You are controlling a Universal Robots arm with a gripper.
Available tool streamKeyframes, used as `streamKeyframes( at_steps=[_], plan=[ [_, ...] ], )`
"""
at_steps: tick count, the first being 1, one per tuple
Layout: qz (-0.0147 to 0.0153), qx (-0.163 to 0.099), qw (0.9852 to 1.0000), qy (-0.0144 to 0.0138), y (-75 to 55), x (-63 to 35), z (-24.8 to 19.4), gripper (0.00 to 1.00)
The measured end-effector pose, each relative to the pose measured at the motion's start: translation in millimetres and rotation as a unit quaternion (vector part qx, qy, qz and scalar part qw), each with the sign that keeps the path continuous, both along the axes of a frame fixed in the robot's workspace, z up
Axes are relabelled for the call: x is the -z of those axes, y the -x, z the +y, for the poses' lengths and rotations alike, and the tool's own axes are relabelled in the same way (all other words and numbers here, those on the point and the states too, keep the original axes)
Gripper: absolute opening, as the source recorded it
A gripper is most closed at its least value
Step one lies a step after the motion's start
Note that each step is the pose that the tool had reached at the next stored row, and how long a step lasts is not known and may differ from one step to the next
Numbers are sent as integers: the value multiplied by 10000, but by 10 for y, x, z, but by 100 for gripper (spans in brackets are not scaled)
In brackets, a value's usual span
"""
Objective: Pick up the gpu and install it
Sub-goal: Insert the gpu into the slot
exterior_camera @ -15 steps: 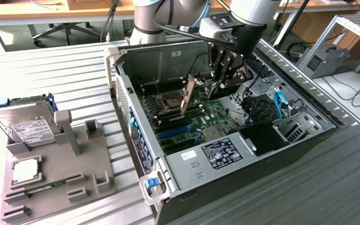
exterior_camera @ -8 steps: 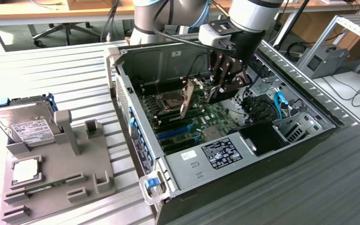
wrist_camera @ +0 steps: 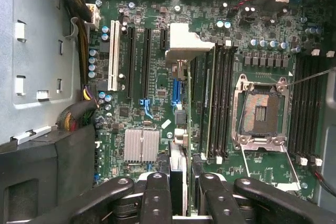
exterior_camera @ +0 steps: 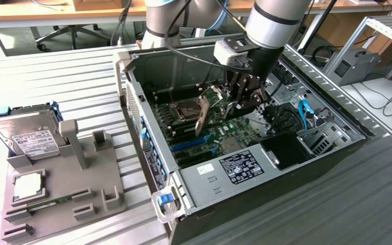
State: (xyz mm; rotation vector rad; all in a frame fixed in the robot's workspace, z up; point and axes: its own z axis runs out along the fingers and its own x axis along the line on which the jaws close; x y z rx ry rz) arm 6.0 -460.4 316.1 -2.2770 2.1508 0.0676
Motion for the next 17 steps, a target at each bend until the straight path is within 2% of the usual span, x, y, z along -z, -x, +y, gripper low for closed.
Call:
streamKeyframes(
  at_steps=[3, 17],
  plan=[
    [0, 0, 10000, 0, 0, 61, -6, 26],
    [0, 0, 10000, 0, 0, 113, -11, 26]
  ],
)
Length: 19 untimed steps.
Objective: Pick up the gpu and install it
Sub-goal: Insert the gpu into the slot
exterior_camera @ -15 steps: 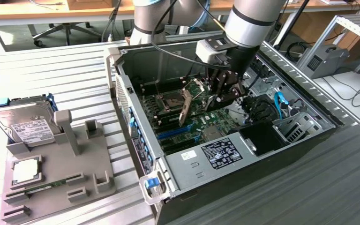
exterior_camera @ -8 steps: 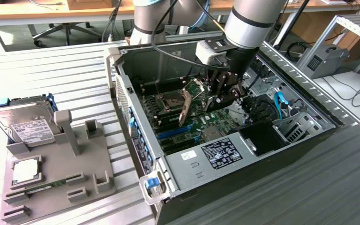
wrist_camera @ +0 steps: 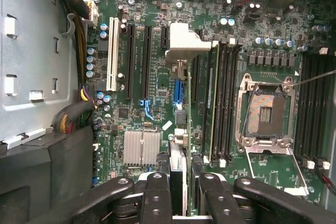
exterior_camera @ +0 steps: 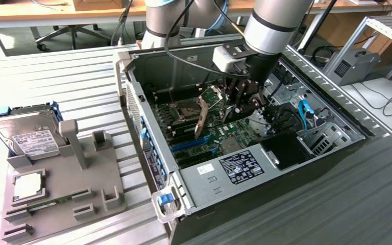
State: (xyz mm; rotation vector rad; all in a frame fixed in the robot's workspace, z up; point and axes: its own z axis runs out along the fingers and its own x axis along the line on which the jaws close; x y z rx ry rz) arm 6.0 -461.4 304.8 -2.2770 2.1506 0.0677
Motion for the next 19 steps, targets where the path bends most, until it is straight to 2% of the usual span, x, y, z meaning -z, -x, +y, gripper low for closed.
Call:
streamKeyframes(
  at_steps=[19],
  plan=[
    [0, 0, 10000, 0, 0, 56, -5, 26]
  ],
)
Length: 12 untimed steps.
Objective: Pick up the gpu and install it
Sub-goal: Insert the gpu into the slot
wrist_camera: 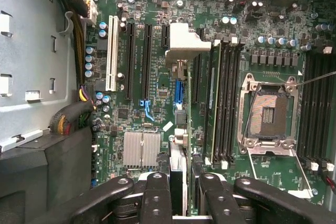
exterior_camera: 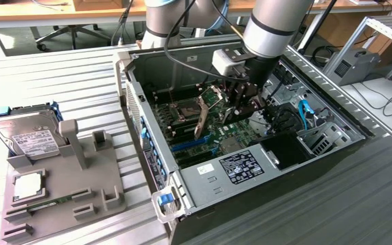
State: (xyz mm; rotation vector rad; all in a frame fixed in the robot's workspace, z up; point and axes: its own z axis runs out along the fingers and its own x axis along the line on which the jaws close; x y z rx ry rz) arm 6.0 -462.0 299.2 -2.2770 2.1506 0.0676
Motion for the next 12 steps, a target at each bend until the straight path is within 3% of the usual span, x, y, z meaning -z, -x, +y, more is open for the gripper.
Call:
streamKeyframes(
  at_steps=[12],
  plan=[
    [0, 0, 10000, 0, 0, 37, -4, 26]
  ],
)
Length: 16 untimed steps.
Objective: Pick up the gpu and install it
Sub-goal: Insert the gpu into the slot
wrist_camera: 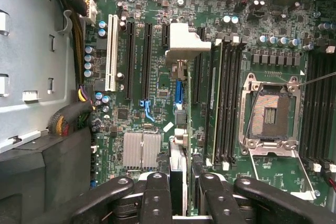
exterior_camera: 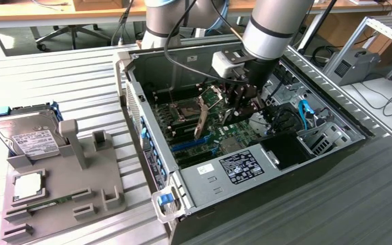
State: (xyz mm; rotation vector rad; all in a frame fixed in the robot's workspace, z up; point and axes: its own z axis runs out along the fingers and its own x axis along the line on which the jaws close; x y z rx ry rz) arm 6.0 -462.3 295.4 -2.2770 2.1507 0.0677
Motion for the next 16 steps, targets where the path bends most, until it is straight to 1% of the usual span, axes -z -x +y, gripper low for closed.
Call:
streamKeyframes(
  at_steps=[16],
  plan=[
    [0, 0, 10000, 0, 2, 55, -6, 26]
  ],
)
